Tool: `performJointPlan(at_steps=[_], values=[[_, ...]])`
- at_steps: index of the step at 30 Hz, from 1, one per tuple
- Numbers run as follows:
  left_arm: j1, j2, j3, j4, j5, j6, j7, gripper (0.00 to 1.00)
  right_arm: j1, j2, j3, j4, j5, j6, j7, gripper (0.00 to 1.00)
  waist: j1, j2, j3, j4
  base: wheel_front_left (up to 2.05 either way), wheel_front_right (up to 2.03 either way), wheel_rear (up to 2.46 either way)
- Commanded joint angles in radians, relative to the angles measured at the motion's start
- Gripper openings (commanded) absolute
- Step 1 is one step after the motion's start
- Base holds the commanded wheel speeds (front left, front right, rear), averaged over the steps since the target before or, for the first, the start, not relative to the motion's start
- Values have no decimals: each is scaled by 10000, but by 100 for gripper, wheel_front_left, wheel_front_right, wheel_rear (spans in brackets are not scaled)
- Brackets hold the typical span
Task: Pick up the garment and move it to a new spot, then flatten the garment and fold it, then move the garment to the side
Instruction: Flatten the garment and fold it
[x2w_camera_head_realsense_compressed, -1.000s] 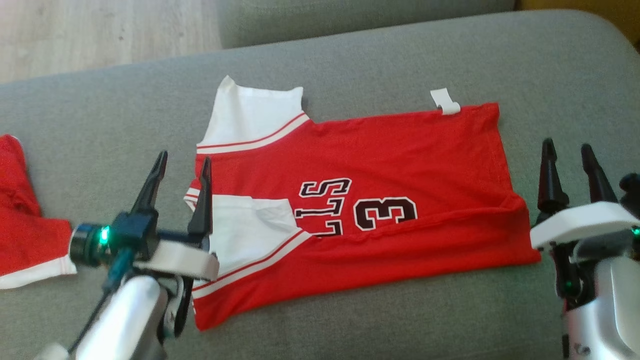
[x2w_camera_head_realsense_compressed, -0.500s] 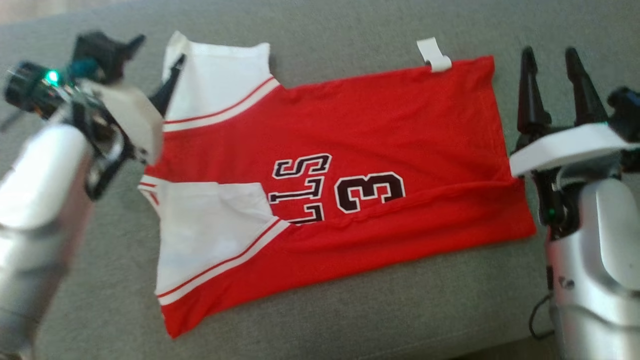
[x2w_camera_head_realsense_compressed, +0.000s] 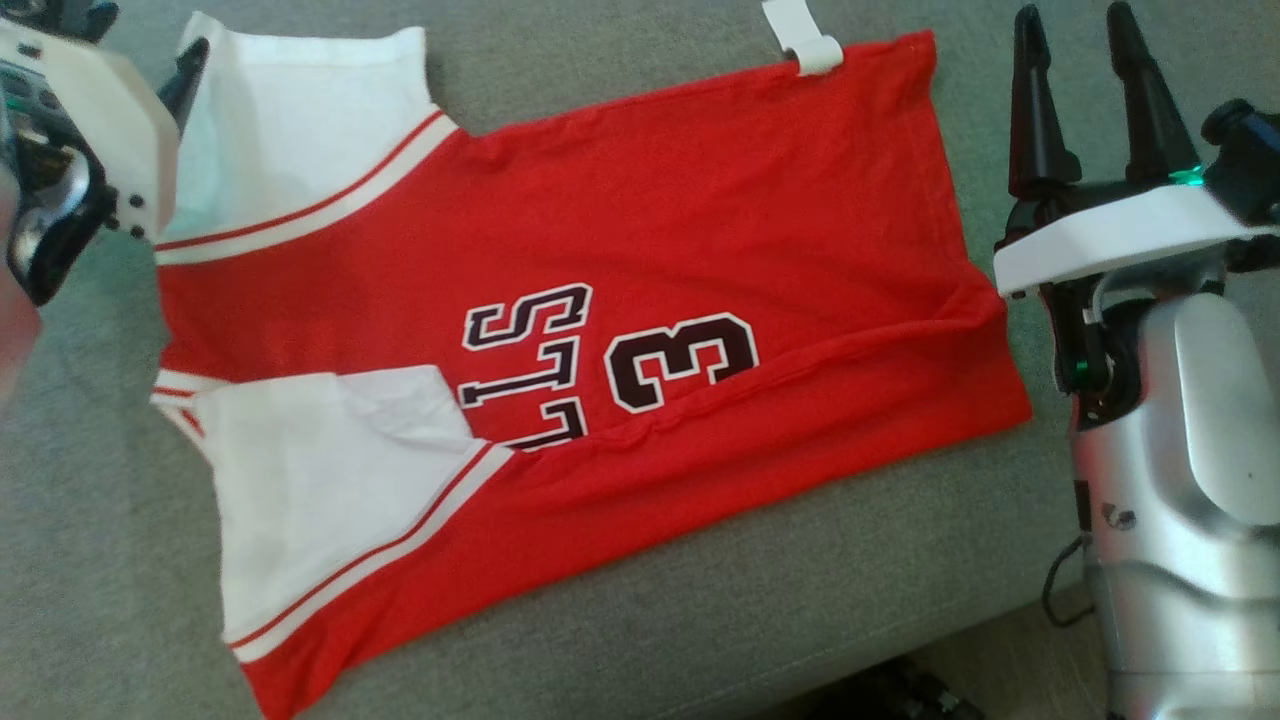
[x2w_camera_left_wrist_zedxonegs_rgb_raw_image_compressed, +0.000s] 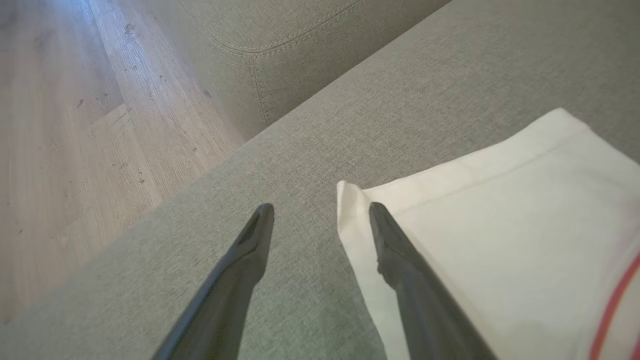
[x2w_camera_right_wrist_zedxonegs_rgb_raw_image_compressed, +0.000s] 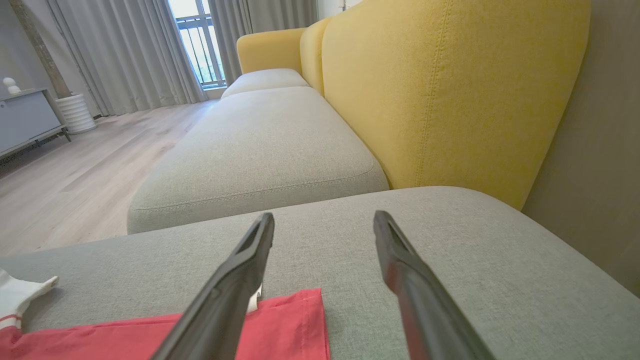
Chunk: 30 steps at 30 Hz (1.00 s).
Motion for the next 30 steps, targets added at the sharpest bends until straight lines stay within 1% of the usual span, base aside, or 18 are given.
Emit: performJointPlan(at_steps=[1,5,10,13,16,17,18,20,22,27,28,30], values=[[-571,446,241,-64,-113,19,-68,100,-281,-32,205,-319,54,67,-150,100,-1,0,203,-195,0,0,0],[-891,419,-192,177,-507,19,10,100,-375,-32,164,-269,61,67,-211,100,-1,0,405,-328,0,0,0],[-1073,439,-781,349,-1067,18,425,100,-437,-31,133,-186,67,67,-264,100,-1,0,520,-394,0,0,0],[-1129,472,-981,611,-1382,18,754,100,-501,-31,157,-159,86,67,-274,100,-1,0,564,-439,0,0,0],[-1073,446,-1115,788,-1885,18,1310,100,-552,-31,143,-151,44,67,-260,100,-1,0,564,-463,0,0,0],[-1065,446,-1159,801,-2034,18,1491,44,-567,-31,118,-149,17,67,-251,100,-1,0,558,-456,0,0,0],[-1096,469,-1255,747,-2241,18,1656,0,-592,-31,48,-147,-38,67,-224,100,-1,0,547,-414,0,0,0],[-1168,456,-1264,731,-2326,18,1473,0,-606,-31,-57,-133,-130,67,-193,100,-1,0,505,-319,0,0,0],[-1255,401,-1310,710,-2239,18,1075,0,-632,-31,-132,-106,-249,67,-124,100,-1,0,423,-188,0,0,0],[-1415,105,-1405,525,-1791,18,-559,0,-806,-146,-202,66,-627,67,200,100,-1,0,73,306,0,0,0],[-1415,105,-1405,525,-1791,18,-559,0,-806,-146,-202,66,-627,67,200,100,-1,0,73,306,0,0,0],[-1431,-69,-1441,417,-1588,20,-1224,0,-893,-312,-154,254,-659,67,423,100,-1,0,-95,573,0,0,0]])
